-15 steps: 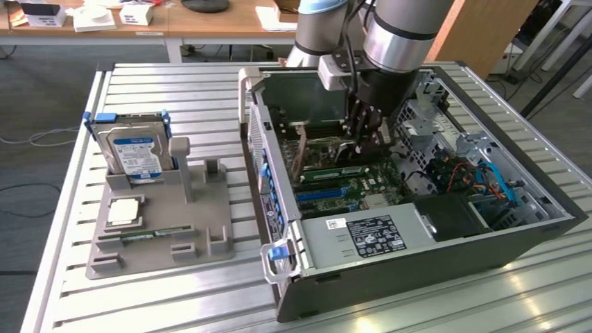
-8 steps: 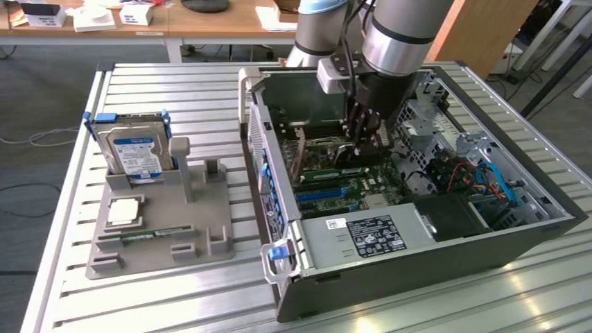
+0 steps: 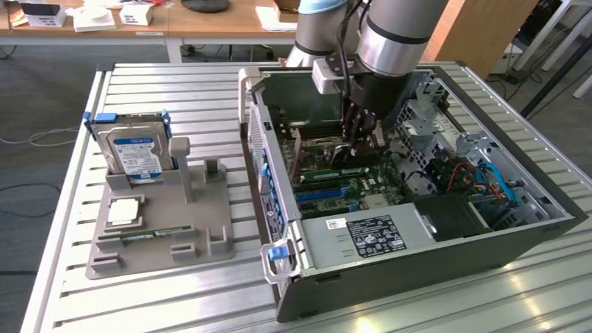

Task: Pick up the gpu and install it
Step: 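Insert the gpu into the slot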

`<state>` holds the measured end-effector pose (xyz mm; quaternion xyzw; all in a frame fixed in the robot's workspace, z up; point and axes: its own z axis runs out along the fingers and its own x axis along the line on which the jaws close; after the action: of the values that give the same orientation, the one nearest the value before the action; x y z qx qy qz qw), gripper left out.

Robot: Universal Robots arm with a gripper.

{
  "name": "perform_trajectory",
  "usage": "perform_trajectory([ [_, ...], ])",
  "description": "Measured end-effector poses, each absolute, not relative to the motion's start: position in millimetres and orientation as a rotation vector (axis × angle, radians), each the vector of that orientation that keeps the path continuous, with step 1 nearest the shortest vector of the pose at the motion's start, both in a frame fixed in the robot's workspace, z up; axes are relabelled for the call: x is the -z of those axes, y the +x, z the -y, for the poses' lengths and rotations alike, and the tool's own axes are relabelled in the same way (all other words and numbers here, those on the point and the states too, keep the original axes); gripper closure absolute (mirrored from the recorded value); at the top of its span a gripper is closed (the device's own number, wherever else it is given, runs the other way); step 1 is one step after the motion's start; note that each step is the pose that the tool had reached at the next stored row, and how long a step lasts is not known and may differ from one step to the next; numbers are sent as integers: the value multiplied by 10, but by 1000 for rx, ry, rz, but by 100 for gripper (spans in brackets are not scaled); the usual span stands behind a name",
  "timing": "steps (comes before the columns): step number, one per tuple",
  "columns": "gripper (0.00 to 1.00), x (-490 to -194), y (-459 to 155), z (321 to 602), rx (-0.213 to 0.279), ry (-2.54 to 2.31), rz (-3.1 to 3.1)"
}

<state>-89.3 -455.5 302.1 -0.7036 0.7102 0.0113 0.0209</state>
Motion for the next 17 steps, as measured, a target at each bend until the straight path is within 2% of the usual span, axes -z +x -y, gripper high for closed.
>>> perform_trajectory([
  [17, 73, -2975, -895, 4594, -35, -2182, -2202],
])
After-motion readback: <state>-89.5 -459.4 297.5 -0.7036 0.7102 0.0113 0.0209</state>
